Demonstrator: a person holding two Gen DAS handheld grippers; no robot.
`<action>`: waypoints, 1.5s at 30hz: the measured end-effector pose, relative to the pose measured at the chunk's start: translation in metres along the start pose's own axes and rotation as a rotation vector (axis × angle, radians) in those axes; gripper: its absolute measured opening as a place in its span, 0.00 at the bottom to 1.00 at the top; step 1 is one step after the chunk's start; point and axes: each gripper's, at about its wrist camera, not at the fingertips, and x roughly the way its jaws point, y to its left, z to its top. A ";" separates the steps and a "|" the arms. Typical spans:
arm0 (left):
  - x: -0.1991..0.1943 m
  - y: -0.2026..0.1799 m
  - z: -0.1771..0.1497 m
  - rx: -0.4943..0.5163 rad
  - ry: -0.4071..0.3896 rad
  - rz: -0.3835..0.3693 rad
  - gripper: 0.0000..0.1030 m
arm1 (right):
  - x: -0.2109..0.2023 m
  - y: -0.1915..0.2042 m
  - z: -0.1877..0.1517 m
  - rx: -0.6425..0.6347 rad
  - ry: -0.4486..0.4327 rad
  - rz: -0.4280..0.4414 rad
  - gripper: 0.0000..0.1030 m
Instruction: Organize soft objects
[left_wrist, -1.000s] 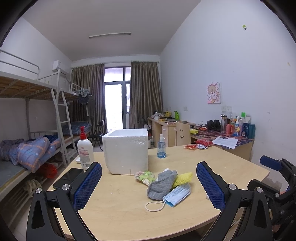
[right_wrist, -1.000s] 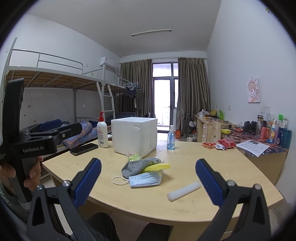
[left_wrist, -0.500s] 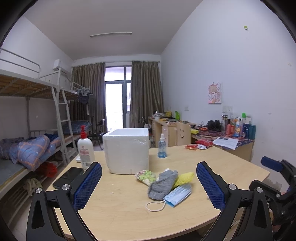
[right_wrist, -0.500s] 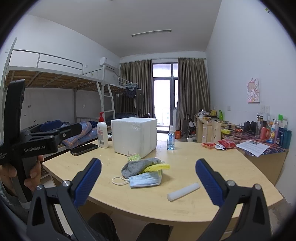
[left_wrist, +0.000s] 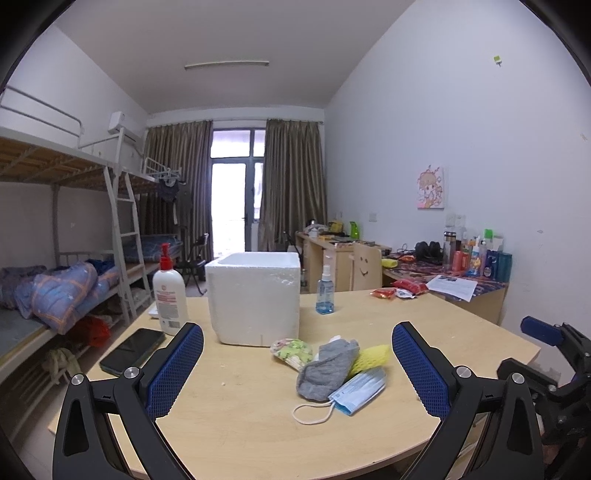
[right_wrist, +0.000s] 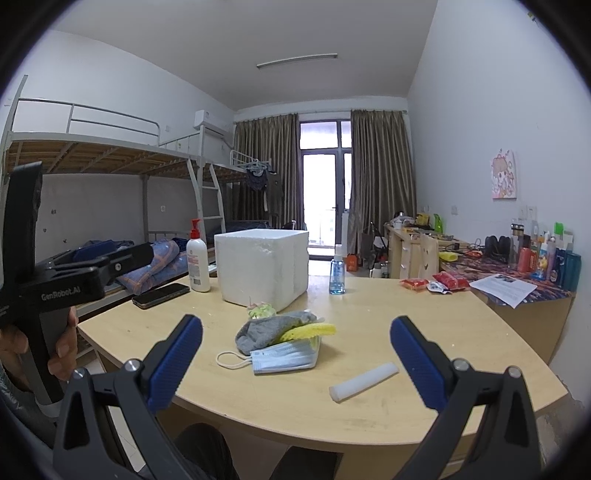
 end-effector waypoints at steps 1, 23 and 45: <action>0.001 0.000 0.000 -0.003 0.002 -0.010 0.99 | 0.001 0.000 0.000 -0.002 0.003 -0.004 1.00; 0.073 0.006 -0.015 0.019 0.176 -0.038 0.99 | 0.051 -0.022 -0.016 0.040 0.134 -0.042 1.00; 0.170 -0.008 -0.043 0.091 0.442 -0.192 0.99 | 0.094 -0.057 -0.041 0.101 0.259 -0.074 1.00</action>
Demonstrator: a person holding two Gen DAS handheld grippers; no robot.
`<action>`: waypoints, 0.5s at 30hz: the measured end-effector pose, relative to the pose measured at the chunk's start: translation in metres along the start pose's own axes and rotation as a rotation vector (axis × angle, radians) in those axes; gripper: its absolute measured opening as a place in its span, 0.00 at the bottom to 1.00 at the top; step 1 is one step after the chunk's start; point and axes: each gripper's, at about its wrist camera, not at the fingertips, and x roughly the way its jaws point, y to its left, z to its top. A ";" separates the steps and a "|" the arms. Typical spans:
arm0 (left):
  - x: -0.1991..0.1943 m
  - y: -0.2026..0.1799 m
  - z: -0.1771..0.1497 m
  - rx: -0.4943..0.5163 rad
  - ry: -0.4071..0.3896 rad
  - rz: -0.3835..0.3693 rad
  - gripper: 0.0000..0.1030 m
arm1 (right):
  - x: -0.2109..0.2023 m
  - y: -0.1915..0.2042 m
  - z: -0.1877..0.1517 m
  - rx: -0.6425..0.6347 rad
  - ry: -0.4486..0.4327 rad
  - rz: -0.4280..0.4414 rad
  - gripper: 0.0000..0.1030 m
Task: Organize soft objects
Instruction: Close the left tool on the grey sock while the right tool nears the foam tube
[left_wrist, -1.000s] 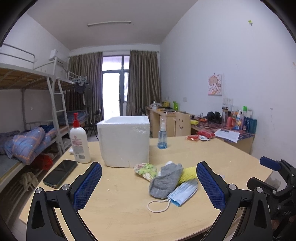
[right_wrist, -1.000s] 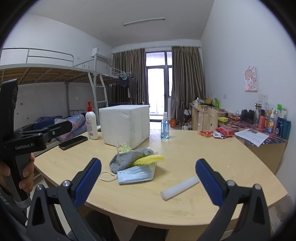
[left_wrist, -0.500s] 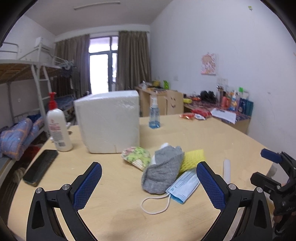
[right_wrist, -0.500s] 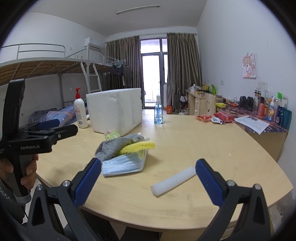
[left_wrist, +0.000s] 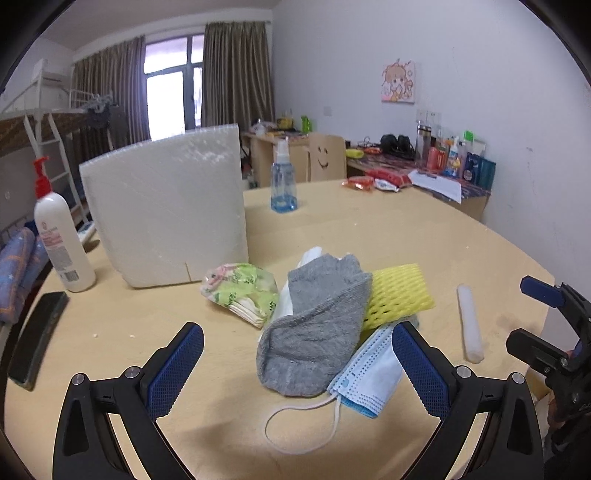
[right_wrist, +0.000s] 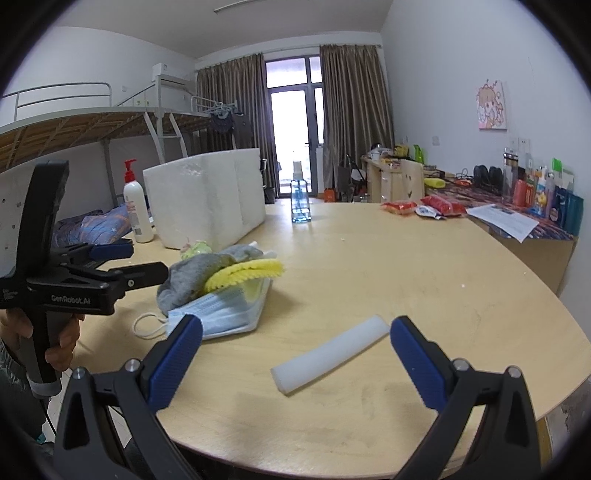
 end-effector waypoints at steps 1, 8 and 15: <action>0.003 0.002 0.001 -0.007 0.010 -0.006 0.98 | 0.002 -0.001 0.000 0.002 0.005 -0.002 1.00; 0.020 -0.001 0.003 0.029 0.055 -0.016 0.85 | 0.013 -0.008 0.001 0.013 0.028 -0.006 1.00; 0.031 -0.003 0.004 0.030 0.089 -0.028 0.77 | 0.021 -0.011 0.002 0.020 0.042 -0.003 1.00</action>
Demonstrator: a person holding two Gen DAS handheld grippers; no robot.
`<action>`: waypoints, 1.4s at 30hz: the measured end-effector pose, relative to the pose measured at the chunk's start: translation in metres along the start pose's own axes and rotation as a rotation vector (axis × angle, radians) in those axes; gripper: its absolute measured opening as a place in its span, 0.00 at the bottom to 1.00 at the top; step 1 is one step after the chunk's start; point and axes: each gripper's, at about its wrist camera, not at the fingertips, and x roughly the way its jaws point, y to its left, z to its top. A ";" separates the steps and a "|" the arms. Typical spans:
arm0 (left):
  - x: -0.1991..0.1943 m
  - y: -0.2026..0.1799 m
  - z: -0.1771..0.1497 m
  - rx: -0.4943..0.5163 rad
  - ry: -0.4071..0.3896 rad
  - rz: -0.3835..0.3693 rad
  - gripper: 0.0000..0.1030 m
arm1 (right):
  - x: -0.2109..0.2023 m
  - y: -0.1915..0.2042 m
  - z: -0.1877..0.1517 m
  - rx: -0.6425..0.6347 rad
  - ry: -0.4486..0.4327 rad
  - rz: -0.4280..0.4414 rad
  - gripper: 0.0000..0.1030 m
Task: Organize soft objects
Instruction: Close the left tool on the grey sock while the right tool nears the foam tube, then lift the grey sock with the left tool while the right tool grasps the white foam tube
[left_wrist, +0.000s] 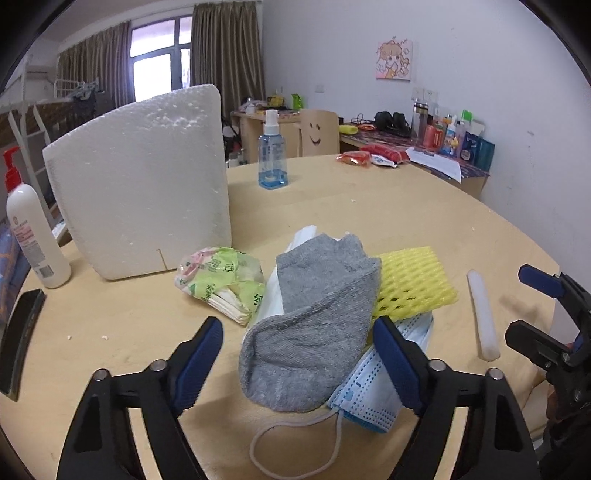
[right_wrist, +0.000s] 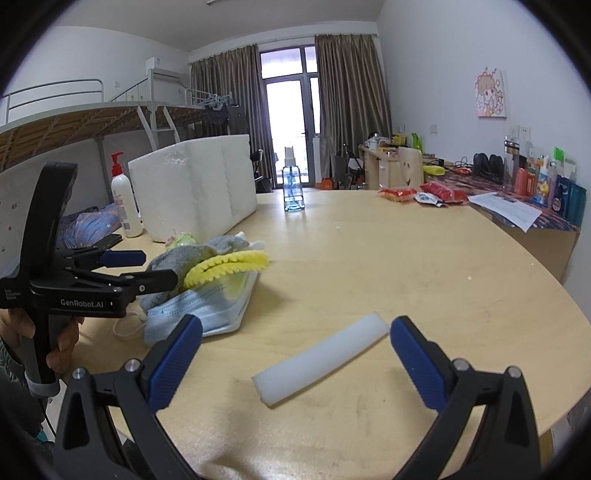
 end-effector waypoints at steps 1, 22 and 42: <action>0.002 -0.001 0.000 0.005 0.004 -0.001 0.76 | 0.001 0.000 0.000 0.000 0.003 0.002 1.00; 0.007 -0.004 0.002 -0.004 0.029 -0.089 0.15 | 0.012 0.002 -0.002 0.008 0.048 -0.035 1.00; -0.034 0.022 -0.001 -0.044 -0.136 -0.169 0.11 | 0.019 0.015 0.000 0.133 0.120 -0.270 1.00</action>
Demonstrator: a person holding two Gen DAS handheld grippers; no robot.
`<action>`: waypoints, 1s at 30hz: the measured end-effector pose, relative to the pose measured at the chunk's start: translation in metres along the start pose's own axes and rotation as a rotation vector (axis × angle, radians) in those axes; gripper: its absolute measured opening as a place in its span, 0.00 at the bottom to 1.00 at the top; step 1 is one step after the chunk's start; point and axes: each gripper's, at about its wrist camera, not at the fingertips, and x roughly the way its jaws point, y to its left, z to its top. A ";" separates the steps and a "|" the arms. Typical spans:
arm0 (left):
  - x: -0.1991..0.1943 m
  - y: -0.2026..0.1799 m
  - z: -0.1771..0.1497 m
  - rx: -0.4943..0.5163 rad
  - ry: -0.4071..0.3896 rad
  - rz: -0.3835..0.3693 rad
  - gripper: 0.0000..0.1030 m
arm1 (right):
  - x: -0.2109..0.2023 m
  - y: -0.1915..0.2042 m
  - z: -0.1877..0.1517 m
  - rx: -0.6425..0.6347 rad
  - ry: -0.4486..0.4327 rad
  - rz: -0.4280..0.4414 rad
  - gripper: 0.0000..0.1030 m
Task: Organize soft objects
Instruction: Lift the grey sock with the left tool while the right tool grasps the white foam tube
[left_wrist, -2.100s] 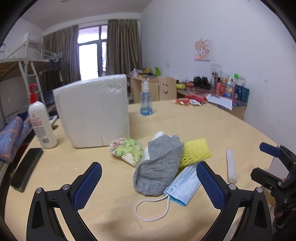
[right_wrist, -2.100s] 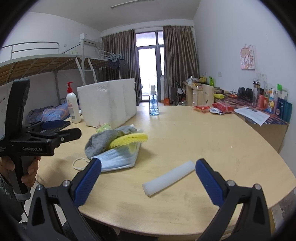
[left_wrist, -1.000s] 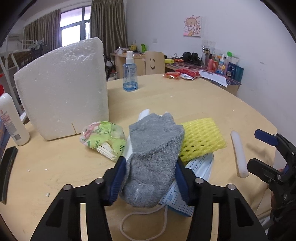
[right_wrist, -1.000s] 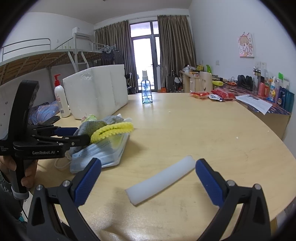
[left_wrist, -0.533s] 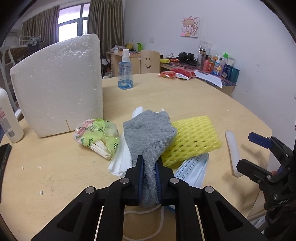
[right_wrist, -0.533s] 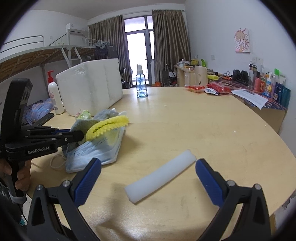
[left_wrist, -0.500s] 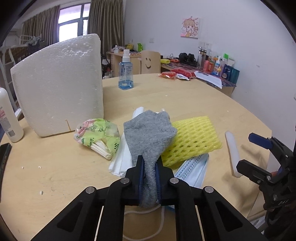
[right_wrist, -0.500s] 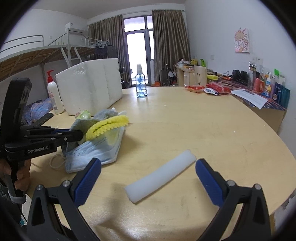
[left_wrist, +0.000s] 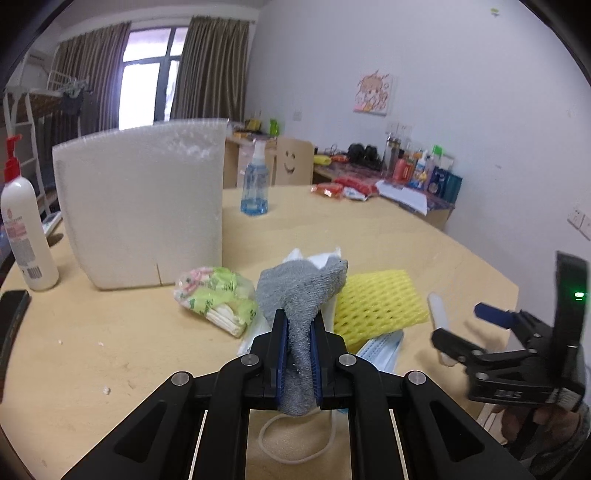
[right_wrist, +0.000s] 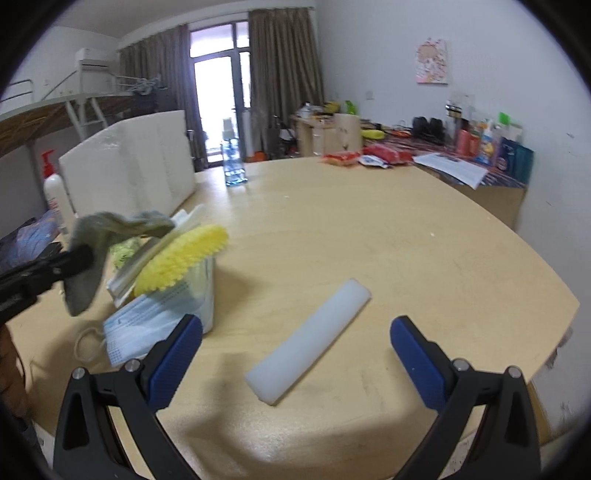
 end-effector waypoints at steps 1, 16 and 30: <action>-0.003 0.000 0.000 0.006 -0.011 -0.003 0.11 | 0.001 0.000 0.000 0.006 0.005 -0.013 1.00; -0.046 0.017 -0.004 0.012 -0.121 0.017 0.12 | 0.015 0.004 -0.001 0.063 0.068 -0.131 0.73; -0.052 0.033 -0.011 -0.025 -0.131 0.023 0.11 | 0.022 0.013 -0.002 0.065 0.100 -0.179 0.48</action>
